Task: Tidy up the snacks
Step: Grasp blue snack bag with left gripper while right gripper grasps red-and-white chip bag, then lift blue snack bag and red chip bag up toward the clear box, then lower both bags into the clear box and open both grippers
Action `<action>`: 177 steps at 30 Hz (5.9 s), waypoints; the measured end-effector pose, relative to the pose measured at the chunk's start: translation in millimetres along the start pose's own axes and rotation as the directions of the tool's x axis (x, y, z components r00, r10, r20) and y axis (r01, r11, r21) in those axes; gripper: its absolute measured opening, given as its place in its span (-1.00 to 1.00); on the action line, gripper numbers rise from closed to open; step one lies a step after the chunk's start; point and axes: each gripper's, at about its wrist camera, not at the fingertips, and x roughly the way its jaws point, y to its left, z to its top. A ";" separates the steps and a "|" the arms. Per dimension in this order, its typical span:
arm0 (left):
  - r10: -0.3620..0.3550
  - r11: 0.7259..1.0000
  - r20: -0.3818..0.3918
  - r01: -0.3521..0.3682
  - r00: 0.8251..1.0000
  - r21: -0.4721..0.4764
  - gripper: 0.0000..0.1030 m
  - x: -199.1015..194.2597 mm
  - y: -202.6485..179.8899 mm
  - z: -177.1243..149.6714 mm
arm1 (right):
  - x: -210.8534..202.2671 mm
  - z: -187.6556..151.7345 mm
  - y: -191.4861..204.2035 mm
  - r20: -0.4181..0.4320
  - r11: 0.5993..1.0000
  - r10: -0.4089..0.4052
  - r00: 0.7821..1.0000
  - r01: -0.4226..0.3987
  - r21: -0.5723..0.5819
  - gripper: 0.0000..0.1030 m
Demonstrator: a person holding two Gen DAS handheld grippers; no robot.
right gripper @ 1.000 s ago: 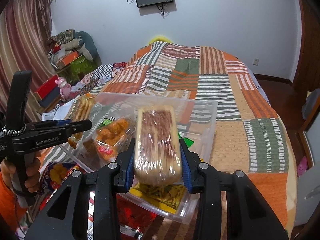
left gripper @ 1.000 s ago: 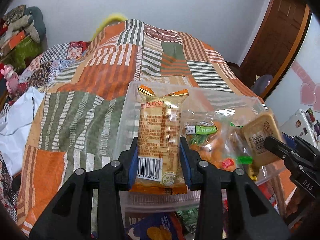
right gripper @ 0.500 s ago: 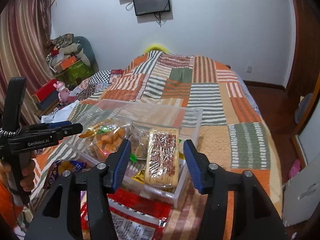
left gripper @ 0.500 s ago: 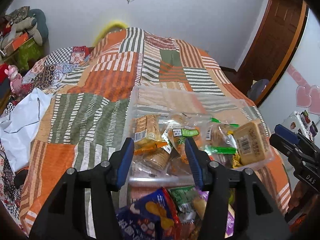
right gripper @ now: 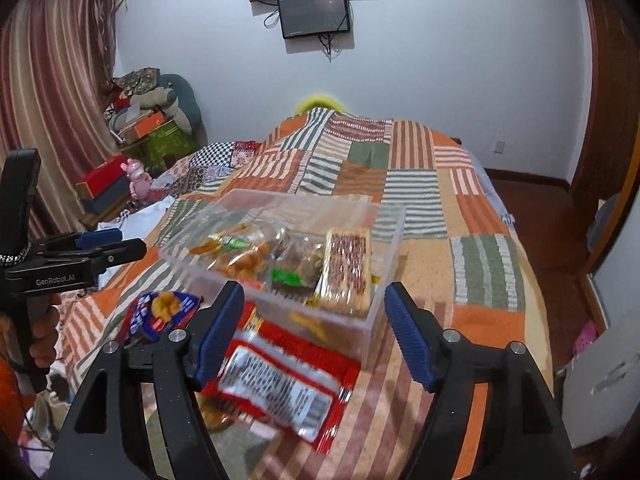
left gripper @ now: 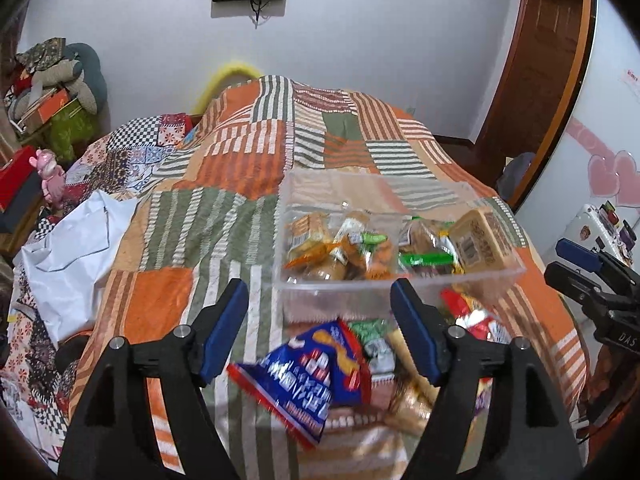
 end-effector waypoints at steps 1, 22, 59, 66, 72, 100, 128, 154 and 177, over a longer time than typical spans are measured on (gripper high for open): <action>0.003 1.000 -0.005 -0.003 1.000 0.000 0.45 -0.8 1.3 -3.4 | -0.4 -2.0 0.0 -0.004 1.000 0.004 1.000 -0.004 0.006 0.49; 0.009 0.999 -0.143 -0.017 0.990 -0.049 0.49 45.7 8.5 -48.6 | 53.9 -40.5 36.1 -0.201 0.992 0.124 0.972 -0.116 0.053 0.61; 0.047 0.999 -0.054 -0.048 0.997 -0.008 0.24 43.9 1.1 -67.1 | 43.8 -60.7 -3.8 -0.229 0.995 0.042 0.973 -0.019 0.101 0.42; 0.018 1.000 -0.049 -0.017 0.999 0.012 -0.13 32.9 -0.2 -68.4 | 24.4 -65.4 -8.6 -0.200 0.995 0.036 0.979 -0.017 0.099 0.41; -0.007 1.000 -0.039 0.008 0.999 0.013 -0.30 20.0 -0.6 -69.9 | 4.6 -58.7 -10.9 -0.152 0.995 0.039 0.988 -0.024 0.099 0.41; 0.006 0.996 -0.129 -0.018 0.992 -0.091 0.74 59.9 14.2 -70.0 | -9.1 -43.9 -6.3 -0.081 0.991 0.080 0.994 -0.071 0.110 0.41; -0.016 0.999 0.082 0.019 0.997 -0.034 0.27 -5.4 4.0 -12.8 | -16.5 5.9 12.2 0.070 0.996 0.085 0.994 -0.087 0.023 0.41; -0.025 0.998 0.075 0.029 0.997 -0.058 0.28 77.6 2.5 58.8 | 72.1 61.1 11.8 0.000 0.997 0.071 0.998 -0.071 -0.039 0.41; -0.036 0.999 0.001 0.036 0.999 -0.037 0.44 120.3 -9.3 68.5 | 88.9 54.8 0.3 -0.083 0.996 0.086 0.993 -0.084 0.030 0.44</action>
